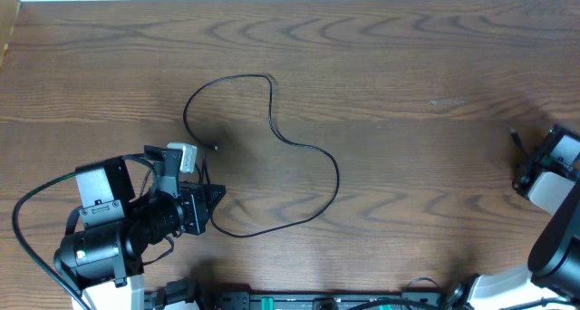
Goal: Untangle cables
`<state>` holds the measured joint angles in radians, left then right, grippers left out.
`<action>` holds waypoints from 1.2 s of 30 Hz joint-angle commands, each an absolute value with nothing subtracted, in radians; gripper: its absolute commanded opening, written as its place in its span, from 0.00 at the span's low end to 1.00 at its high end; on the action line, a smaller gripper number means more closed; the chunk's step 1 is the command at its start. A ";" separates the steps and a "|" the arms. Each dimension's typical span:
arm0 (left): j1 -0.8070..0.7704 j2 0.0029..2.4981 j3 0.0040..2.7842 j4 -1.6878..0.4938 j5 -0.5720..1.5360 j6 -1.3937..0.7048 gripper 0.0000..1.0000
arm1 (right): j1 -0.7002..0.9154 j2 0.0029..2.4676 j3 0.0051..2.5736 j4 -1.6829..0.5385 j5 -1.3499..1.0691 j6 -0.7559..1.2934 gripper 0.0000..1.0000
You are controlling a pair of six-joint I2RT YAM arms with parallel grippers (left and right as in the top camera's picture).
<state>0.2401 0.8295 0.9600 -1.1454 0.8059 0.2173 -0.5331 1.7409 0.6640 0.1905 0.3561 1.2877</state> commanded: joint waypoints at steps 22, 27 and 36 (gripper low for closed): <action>0.238 0.829 0.964 -1.147 0.811 0.224 0.08 | -0.812 1.919 0.834 0.606 -0.416 1.234 0.01; 0.238 0.829 0.964 -1.147 0.811 0.223 0.08 | -0.905 1.919 0.967 0.640 -0.600 1.234 0.01; 0.238 0.829 0.964 -1.141 0.811 0.223 0.08 | -0.945 1.919 1.031 0.621 -0.724 1.232 0.88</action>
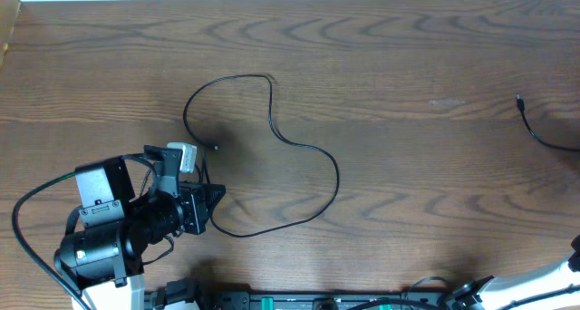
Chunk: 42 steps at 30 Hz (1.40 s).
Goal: Untangle cables
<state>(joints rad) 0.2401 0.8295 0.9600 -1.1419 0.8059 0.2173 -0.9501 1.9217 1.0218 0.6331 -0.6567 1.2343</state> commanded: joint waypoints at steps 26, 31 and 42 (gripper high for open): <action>0.238 0.829 0.964 -1.143 0.811 0.224 0.08 | -1.119 1.908 1.031 0.194 -0.651 1.074 0.99; 0.238 0.829 0.964 -1.144 0.811 0.223 0.08 | -1.080 1.869 1.031 0.487 -0.820 1.132 0.99; 0.238 0.829 0.964 -1.149 0.812 0.223 0.08 | -1.015 1.632 1.031 0.717 -0.828 1.132 0.01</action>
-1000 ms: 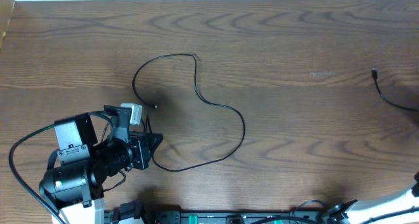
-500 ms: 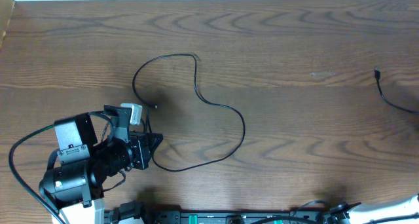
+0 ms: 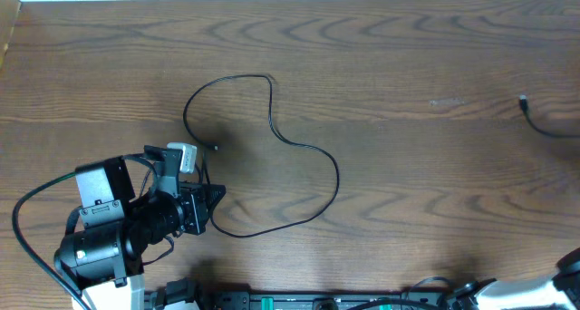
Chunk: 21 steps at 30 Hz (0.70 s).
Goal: Untangle cables
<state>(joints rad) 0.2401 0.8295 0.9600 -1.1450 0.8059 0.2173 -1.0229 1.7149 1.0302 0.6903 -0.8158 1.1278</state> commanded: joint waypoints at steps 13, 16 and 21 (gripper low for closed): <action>0.238 0.829 0.964 -1.163 0.811 0.224 0.08 | -1.100 1.455 1.031 0.677 -0.587 1.129 0.01; 0.238 0.829 0.964 -1.163 0.811 0.224 0.08 | -1.118 1.455 1.031 0.551 -0.518 1.129 0.01; 0.238 0.829 0.964 -1.163 0.811 0.224 0.08 | -1.141 1.464 1.031 0.323 -0.357 1.129 0.01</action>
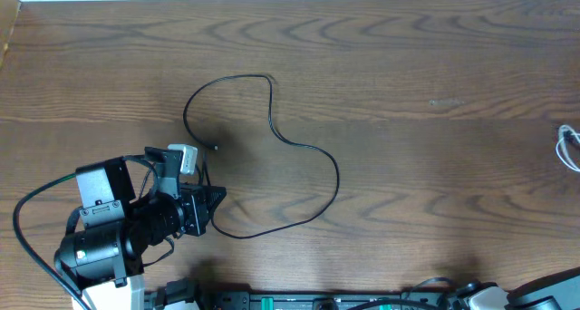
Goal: Untangle cables
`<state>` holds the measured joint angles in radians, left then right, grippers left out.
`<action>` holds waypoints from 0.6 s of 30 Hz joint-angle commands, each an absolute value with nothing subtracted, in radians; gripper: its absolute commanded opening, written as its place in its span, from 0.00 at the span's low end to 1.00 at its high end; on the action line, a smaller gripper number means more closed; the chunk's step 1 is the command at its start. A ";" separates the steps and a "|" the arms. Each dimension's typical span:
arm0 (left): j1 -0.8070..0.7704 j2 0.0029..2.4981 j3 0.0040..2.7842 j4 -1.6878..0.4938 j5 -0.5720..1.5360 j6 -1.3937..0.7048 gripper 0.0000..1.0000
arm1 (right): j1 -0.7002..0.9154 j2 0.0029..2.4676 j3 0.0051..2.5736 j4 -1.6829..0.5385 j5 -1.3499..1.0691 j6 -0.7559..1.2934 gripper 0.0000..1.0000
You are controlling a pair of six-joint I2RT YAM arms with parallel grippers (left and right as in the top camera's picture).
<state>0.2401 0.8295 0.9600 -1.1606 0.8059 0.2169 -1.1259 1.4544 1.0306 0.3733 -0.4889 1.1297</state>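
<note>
A thin black cable [337, 177] lies in open loops across the middle of the table. One small plug end [215, 147] rests free near the left arm. The other end runs in under my left gripper [217, 194], whose fingers meet in a point over it, low at the left. At the right edge a thin white cable loop [565, 147] shows, partly cut off by the frame. My right gripper is out of view; only a sliver of the right arm [548, 287] shows at the bottom right corner.
The brown wooden table [399, 65] ends at a pale back edge along the top. The left arm's body and wrist camera [104, 228] fill the lower left corner. Fixtures and wiring line the front edge [308, 301].
The short black cable piece with its plug at the right edge is gone from view. A thin white loop now shows at that edge, a little lower. The left arm and looped cable are unchanged.
At first my right gripper stood at the right edge by a black cable end. Then it had left the view and a black cable with a plug lay there. Less of that cable showed later; now only a white loop remains. The left side stayed still throughout.
</note>
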 commanded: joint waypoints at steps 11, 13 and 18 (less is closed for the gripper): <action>0.238 0.829 0.964 -1.163 0.811 0.224 0.08 | -1.145 1.498 1.031 0.118 -0.294 1.348 0.99; 0.238 0.829 0.964 -1.162 0.811 0.224 0.08 | -1.145 1.498 1.031 0.025 -0.286 1.419 0.99; 0.238 0.829 0.964 -1.163 0.811 0.223 0.08 | -1.145 1.499 1.031 -0.172 -0.218 1.413 0.99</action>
